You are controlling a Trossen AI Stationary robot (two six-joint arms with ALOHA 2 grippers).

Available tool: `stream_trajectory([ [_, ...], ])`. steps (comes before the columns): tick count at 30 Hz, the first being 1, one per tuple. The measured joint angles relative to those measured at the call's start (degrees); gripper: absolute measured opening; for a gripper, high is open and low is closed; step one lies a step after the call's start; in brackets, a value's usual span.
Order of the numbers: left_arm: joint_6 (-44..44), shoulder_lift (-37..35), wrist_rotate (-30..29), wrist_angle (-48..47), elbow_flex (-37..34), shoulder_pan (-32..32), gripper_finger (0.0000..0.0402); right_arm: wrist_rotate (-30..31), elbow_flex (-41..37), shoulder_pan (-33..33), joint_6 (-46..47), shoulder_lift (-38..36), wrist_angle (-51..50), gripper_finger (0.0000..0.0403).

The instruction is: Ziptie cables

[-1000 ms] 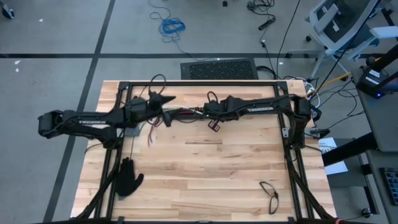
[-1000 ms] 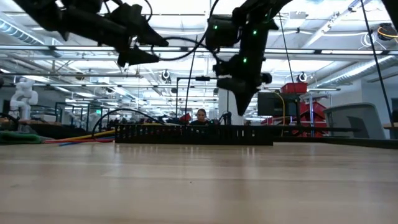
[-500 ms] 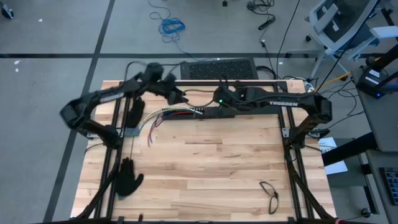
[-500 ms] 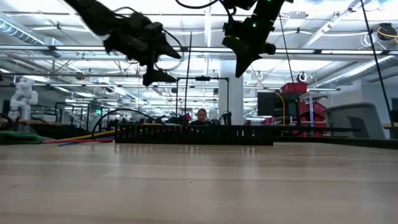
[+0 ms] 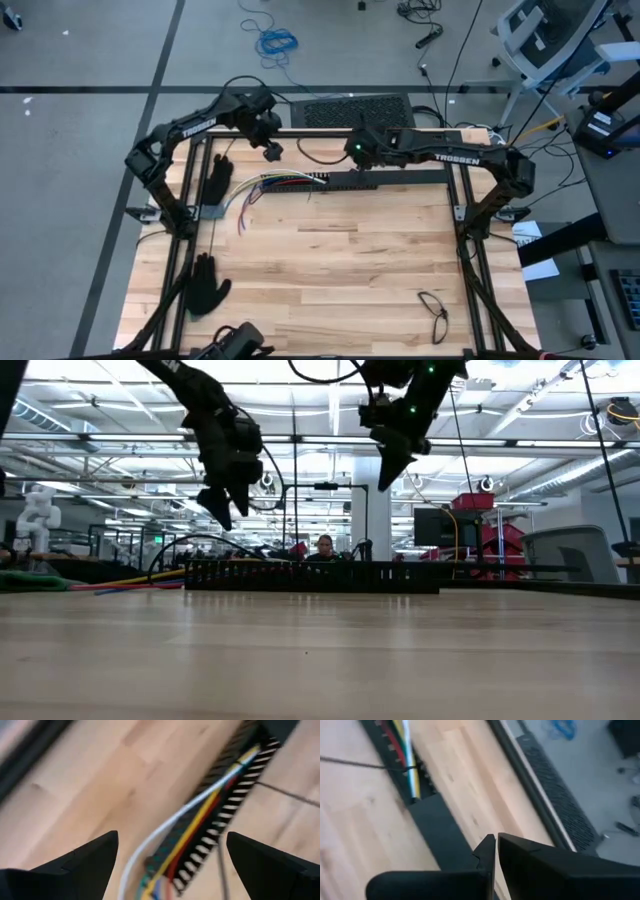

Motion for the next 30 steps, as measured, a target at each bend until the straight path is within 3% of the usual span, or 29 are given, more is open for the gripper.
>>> stream_trajectory([
  [2,0.66,-0.22,-4.52,0.07,0.04,-0.5,0.0367,-3.53,0.0,-1.0,-2.22,-0.13,-0.02,0.0017],
  [6,0.56,-0.2,-8.06,-0.19,0.04,-1.68,0.0367,-9.79,0.0,-3.06,-3.74,-2.04,-2.05,0.0018],
  [11,-0.72,-0.65,-10.72,0.79,0.04,-1.9,0.0367,-10.1,0.0,-4.79,0.24,-6.4,-4.82,0.0018],
  [16,6.57,1.92,-7.53,4.16,0.09,-1.9,0.0367,-9.31,0.0,-5.84,5.94,-9.86,-1.72,0.0018],
  [19,8.35,4.28,-8.93,4.29,0.07,-1.21,0.0367,-9.14,0.0,-6.29,9.28,-11.06,-0.35,0.0018],
  [22,8.96,6.72,-6.33,4.13,0.49,0.79,0.0367,-9.03,0.0,-6.32,11.53,-11.37,-0.15,0.0018],
  [30,11.19,13.52,1.5,-1.51,8.66,2.43,0.0367,-9.2,0.0,-5.34,12.4,-11.37,-0.19,0.0018],
])
